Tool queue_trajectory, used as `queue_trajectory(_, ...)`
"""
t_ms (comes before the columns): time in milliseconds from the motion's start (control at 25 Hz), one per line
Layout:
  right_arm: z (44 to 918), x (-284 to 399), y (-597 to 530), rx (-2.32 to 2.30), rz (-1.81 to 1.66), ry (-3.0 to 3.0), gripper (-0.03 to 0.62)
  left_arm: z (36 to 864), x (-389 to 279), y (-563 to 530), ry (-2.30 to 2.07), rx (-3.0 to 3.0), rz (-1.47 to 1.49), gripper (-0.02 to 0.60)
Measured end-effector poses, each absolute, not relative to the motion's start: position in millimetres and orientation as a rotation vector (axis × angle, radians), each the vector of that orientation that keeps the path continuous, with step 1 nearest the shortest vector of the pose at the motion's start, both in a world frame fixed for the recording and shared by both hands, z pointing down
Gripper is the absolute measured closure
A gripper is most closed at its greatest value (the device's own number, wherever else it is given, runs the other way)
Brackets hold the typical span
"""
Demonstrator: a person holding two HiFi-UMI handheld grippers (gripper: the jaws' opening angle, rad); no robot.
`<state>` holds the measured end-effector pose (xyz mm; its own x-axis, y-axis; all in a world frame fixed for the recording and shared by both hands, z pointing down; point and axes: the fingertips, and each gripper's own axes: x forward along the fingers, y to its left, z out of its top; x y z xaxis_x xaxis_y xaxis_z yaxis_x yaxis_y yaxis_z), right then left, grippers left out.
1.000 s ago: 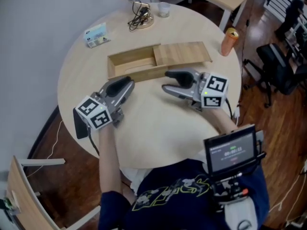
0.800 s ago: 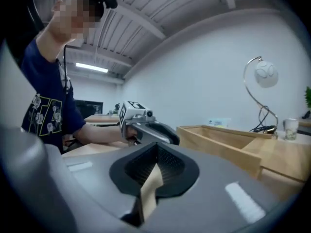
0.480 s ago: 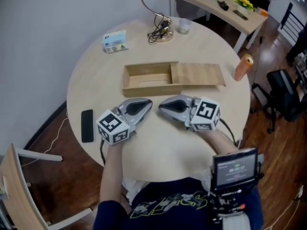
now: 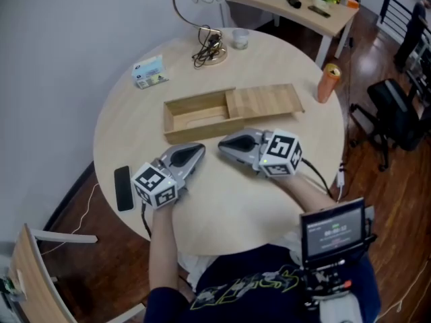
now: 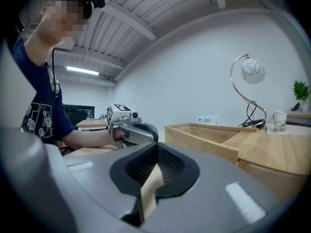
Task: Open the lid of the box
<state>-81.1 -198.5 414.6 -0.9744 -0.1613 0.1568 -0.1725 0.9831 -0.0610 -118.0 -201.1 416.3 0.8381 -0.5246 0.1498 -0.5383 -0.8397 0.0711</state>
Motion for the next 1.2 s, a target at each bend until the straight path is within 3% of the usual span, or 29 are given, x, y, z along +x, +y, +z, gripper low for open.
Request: queue_trajectory(1200, 417.1, -76.0, -201.1, 0.282, 0.105, -2.972, 0.579, 416.5, -112.0, -194.4, -0.794, 2.918, 0.197, 0.578)
